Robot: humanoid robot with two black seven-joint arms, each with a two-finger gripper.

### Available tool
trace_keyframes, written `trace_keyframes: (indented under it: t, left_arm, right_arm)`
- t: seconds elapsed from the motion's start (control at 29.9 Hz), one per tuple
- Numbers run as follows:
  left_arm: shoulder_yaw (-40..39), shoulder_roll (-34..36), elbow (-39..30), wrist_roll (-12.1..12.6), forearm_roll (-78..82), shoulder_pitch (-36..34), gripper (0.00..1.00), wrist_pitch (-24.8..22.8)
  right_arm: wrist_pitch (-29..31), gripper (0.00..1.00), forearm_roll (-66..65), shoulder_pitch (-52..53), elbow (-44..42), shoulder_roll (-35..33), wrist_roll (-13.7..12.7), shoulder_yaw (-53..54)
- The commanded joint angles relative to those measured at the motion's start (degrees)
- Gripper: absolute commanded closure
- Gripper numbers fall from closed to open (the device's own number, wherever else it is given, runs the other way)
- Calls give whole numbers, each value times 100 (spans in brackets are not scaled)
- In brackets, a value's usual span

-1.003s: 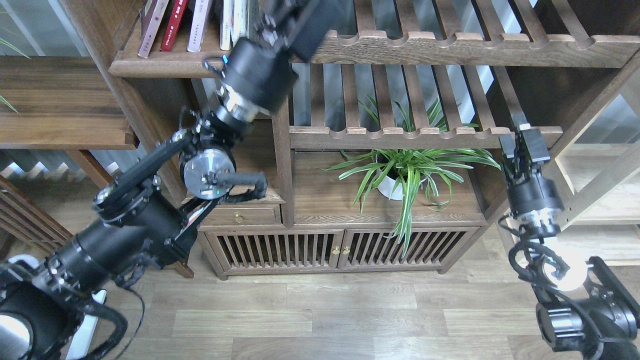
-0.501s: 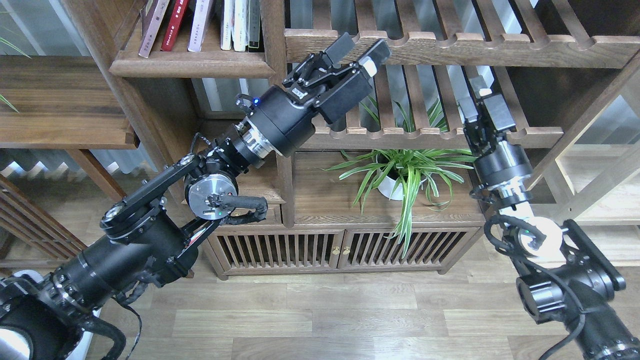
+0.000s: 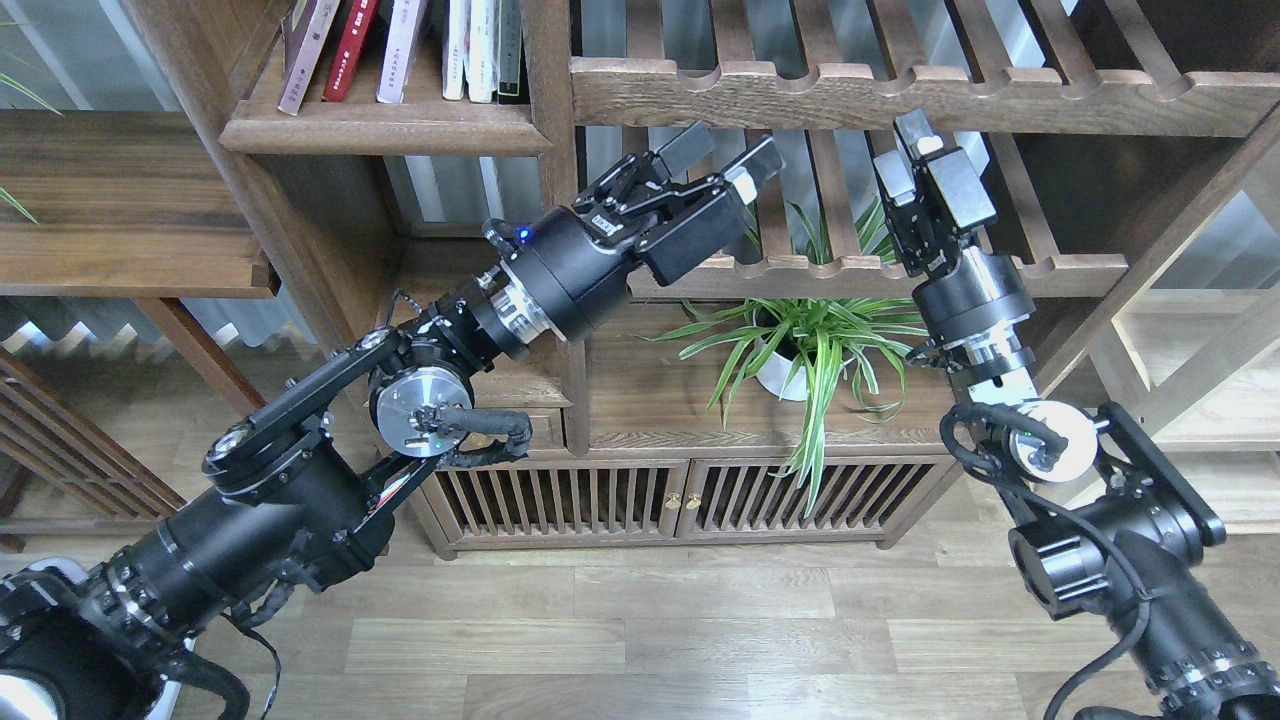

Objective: Organize books on shelf

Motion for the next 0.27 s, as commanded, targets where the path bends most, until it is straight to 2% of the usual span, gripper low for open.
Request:
trace_keyframes:
  t: [0.0, 0.23]
  left_arm:
    - [0, 0, -4, 10, 7, 17, 1, -1]
    - [-27, 0, 5, 36, -2, 17, 1, -1]
  right_arm:
    - [0, 19, -2, 17, -1, 74, -1, -1]
    - [0, 19, -11, 70, -1, 118, -1, -10]
